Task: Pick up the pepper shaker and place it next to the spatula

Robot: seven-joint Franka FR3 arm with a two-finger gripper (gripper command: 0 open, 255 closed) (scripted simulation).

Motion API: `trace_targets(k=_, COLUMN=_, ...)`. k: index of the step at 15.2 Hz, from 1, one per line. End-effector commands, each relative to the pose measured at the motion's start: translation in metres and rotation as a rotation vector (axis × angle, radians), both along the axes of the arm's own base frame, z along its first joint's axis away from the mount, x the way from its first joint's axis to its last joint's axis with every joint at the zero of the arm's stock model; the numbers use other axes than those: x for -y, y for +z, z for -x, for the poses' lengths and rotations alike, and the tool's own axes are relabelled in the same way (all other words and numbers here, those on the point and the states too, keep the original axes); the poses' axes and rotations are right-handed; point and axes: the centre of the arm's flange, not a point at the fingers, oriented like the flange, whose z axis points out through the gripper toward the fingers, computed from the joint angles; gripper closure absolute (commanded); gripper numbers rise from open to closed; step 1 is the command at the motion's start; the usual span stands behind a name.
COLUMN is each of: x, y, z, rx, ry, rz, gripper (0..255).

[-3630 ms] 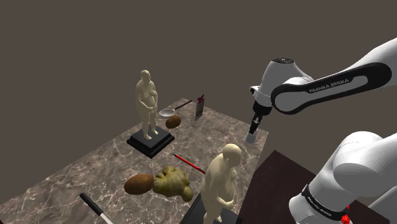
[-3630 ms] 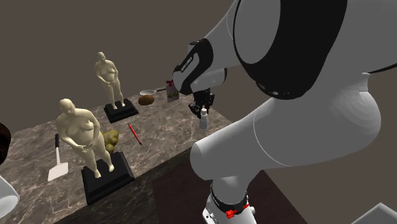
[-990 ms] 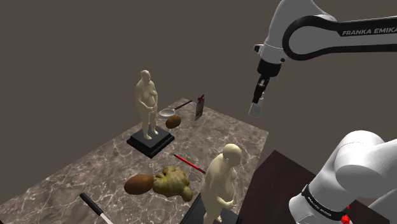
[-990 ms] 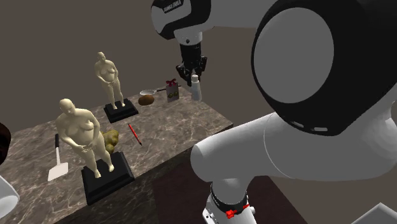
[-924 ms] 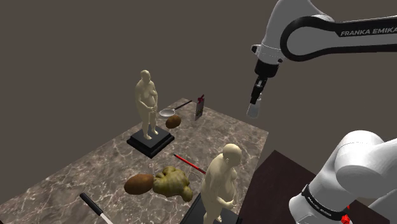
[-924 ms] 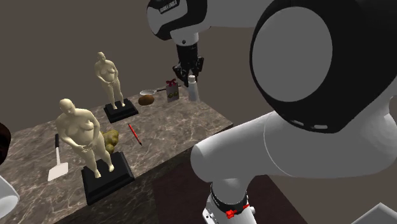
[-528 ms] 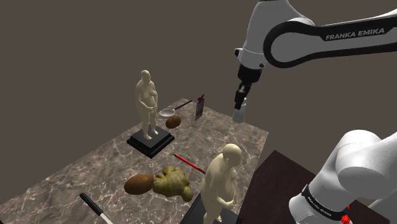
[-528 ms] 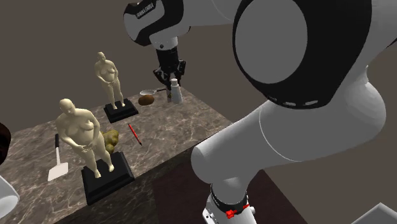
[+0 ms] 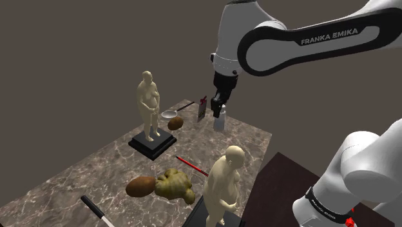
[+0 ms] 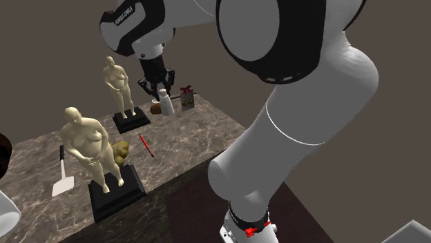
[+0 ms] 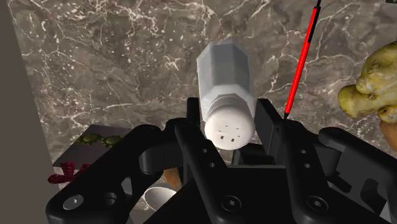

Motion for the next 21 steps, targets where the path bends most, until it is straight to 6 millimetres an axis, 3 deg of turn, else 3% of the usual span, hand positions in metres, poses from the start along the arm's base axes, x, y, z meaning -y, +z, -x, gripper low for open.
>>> trace_targets(k=1, x=-0.026, y=-0.004, z=-0.008, rx=0.000, ry=-0.001, rz=-0.001, gripper=255)
trace_targets(k=21, x=-0.271, y=-0.045, z=-0.098, rx=0.000, ry=-0.001, rz=-0.001, gripper=255)
